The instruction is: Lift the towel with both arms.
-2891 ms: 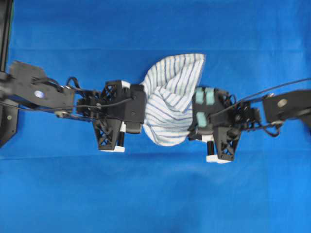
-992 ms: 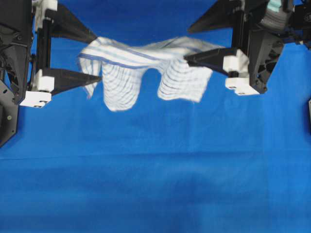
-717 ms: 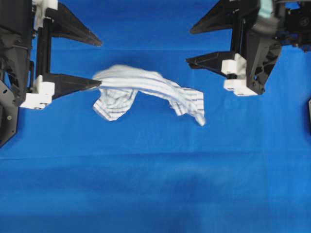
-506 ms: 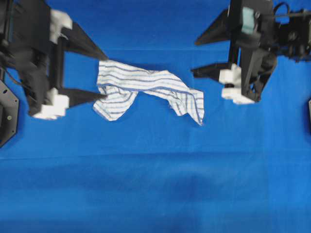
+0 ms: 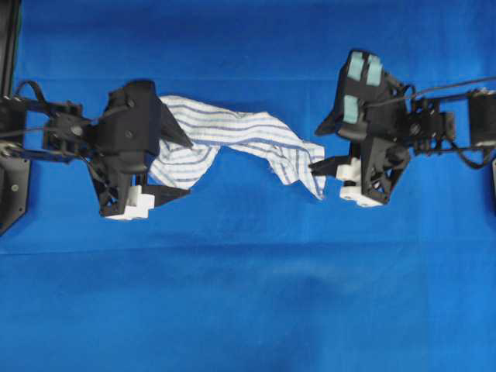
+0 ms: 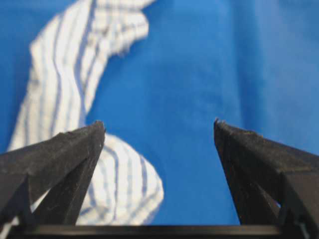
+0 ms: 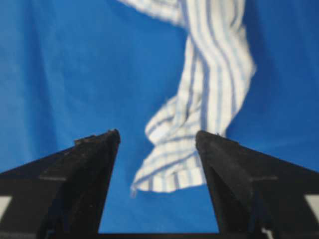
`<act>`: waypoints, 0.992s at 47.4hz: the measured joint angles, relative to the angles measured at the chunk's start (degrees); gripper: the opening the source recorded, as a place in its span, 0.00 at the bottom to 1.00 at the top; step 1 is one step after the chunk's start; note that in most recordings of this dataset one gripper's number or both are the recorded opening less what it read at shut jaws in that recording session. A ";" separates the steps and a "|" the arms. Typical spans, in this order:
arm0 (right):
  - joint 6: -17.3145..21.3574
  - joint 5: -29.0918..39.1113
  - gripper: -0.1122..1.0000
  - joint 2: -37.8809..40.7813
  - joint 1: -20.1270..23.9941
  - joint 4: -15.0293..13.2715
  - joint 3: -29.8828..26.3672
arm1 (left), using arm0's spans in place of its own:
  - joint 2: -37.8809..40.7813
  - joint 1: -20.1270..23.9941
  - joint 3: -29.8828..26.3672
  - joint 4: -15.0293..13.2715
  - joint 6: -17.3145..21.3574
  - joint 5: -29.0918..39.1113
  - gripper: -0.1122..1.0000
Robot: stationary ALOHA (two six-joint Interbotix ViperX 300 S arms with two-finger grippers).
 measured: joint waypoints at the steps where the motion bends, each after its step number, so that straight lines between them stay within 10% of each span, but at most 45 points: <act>1: 0.35 -0.62 0.69 0.44 0.00 0.00 0.62 | 0.35 0.00 0.53 0.00 -0.18 -0.62 0.94; 37: 3.43 -15.56 0.67 20.39 -2.11 0.00 5.10 | 22.06 -0.97 6.86 -0.18 -3.52 -15.91 0.92; 47: 3.43 -15.73 0.33 20.48 -2.20 0.00 4.92 | 22.24 -0.88 6.94 -0.09 -3.60 -16.00 0.62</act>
